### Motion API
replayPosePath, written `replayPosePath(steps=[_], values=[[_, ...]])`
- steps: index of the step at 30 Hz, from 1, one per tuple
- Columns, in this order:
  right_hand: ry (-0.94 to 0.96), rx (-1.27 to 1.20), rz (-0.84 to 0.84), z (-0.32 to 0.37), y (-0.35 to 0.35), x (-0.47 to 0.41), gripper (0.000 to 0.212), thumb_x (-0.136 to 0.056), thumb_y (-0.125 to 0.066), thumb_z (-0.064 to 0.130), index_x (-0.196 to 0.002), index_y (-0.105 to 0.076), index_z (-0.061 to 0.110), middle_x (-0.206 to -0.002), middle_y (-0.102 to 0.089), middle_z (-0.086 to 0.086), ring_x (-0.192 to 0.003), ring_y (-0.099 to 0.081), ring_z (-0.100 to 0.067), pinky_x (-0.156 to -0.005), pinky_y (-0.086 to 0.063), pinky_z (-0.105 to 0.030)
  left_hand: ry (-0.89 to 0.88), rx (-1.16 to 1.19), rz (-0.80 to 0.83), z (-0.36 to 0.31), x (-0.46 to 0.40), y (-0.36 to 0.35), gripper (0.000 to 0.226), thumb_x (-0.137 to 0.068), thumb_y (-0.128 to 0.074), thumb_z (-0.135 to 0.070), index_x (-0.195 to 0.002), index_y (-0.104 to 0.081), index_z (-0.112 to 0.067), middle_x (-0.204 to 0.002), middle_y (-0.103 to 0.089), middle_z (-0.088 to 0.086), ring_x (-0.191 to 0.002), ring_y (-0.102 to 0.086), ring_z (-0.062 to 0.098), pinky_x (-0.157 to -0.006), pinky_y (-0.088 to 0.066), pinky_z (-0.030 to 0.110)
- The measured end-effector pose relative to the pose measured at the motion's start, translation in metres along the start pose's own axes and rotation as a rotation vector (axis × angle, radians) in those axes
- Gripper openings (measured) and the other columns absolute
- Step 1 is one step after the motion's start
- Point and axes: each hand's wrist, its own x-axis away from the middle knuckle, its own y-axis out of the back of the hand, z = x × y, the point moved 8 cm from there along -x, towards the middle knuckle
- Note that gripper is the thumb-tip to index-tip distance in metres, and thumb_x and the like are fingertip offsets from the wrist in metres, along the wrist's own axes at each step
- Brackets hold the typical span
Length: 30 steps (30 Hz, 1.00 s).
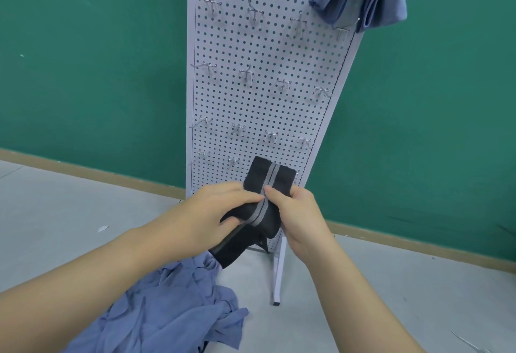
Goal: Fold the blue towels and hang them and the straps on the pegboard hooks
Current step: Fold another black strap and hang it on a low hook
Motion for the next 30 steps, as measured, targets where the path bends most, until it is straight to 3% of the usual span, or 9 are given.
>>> replayPosePath(steps=[3, 7, 12, 16, 21, 23, 25, 27, 30], values=[[-0.007, 0.056, 0.054, -0.003, -0.005, 0.002, 0.013, -0.099, -0.067, 0.016, -0.107, -0.074, 0.008, -0.098, -0.080, -0.010, -0.096, -0.077, -0.031, -0.089, -0.062, -0.047, 0.012, 0.023, -0.075, -0.001, 0.001, 0.009, 0.034, -0.089, -0.065, -0.019, -0.122, -0.070, -0.029, -0.094, -0.051, -0.027, -0.091, -0.055, -0.007, -0.082, -0.040, 0.007], [-0.034, 0.136, 0.105, -0.007, -0.009, 0.004, 0.018, -0.097, -0.071, 0.021, -0.105, -0.073, 0.005, -0.101, -0.077, -0.021, -0.084, -0.070, -0.026, -0.077, -0.053, -0.040, 0.059, 0.003, -0.111, 0.005, 0.001, 0.014, 0.019, -0.091, -0.064, -0.033, -0.109, -0.070, -0.034, -0.093, -0.042, -0.017, -0.087, -0.051, 0.011, -0.073, -0.046, 0.031], [-0.157, 0.313, 0.137, -0.017, -0.008, 0.004, 0.031, -0.097, -0.068, 0.026, -0.109, -0.067, -0.003, -0.107, -0.077, -0.020, -0.080, -0.066, -0.020, -0.075, -0.058, -0.034, 0.104, 0.061, -0.156, 0.014, 0.002, 0.017, 0.009, -0.094, -0.072, -0.030, -0.099, -0.071, -0.023, -0.115, -0.052, -0.016, -0.114, -0.053, 0.006, -0.096, -0.039, 0.015], [-0.057, 0.421, 0.065, -0.005, -0.003, 0.003, 0.024, -0.105, -0.054, 0.036, -0.110, -0.062, 0.014, -0.112, -0.074, -0.009, -0.079, -0.062, -0.015, -0.070, -0.052, -0.028, 0.252, 0.284, -0.163, 0.024, 0.005, 0.014, 0.010, -0.098, -0.069, -0.021, -0.089, -0.066, -0.024, -0.079, -0.064, -0.021, -0.075, -0.058, 0.001, -0.071, -0.041, 0.014], [0.072, 0.245, 0.258, 0.005, -0.027, 0.008, 0.068, -0.091, -0.038, 0.084, -0.124, -0.071, 0.035, -0.121, -0.072, 0.021, -0.120, -0.062, 0.002, -0.108, -0.043, -0.027, 0.310, 0.381, -0.266, 0.034, 0.007, 0.023, 0.019, -0.092, -0.063, -0.038, -0.089, -0.064, -0.020, -0.077, -0.063, 0.000, -0.071, -0.056, 0.019, -0.067, -0.045, 0.033], [0.077, 0.218, 0.391, 0.005, -0.039, 0.016, 0.048, -0.098, -0.048, 0.065, -0.114, -0.074, 0.028, -0.109, -0.077, 0.019, -0.109, -0.068, 0.004, -0.101, -0.048, -0.019, 0.330, 0.378, -0.305, 0.039, 0.008, 0.026, 0.020, -0.093, -0.062, -0.039, -0.087, -0.062, -0.019, -0.077, -0.062, 0.005, -0.071, -0.056, 0.023, -0.066, -0.045, 0.036], [0.102, 0.269, 0.445, 0.000, -0.046, 0.020, 0.019, -0.100, -0.065, 0.037, -0.107, -0.073, 0.021, -0.104, -0.080, 0.008, -0.102, -0.074, -0.007, -0.094, -0.057, -0.024, 0.339, 0.356, -0.342, 0.042, 0.010, 0.029, 0.015, -0.096, -0.064, -0.033, -0.087, -0.062, -0.021, -0.077, -0.064, 0.005, -0.071, -0.057, 0.025, -0.068, -0.046, 0.037], [0.137, 0.275, 0.441, -0.005, -0.049, 0.021, 0.016, -0.100, -0.068, 0.022, -0.113, -0.072, 0.014, -0.109, -0.079, -0.003, -0.104, -0.075, -0.019, -0.094, -0.060, -0.036, 0.373, 0.335, -0.378, 0.046, 0.011, 0.032, 0.013, -0.100, -0.067, -0.024, -0.088, -0.063, -0.022, -0.078, -0.066, 0.004, -0.072, -0.059, 0.022, -0.068, -0.047, 0.035], [0.213, 0.291, 0.362, -0.002, -0.049, 0.017, 0.018, -0.102, -0.063, 0.019, -0.118, -0.070, 0.014, -0.110, -0.079, 0.000, -0.103, -0.074, -0.014, -0.093, -0.060, -0.034, 0.507, 0.570, -0.436, 0.060, 0.015, 0.023, 0.007, -0.099, -0.068, -0.024, -0.101, -0.065, -0.017, -0.092, -0.075, 0.002, -0.084, -0.070, 0.013, -0.078, -0.056, 0.029]])
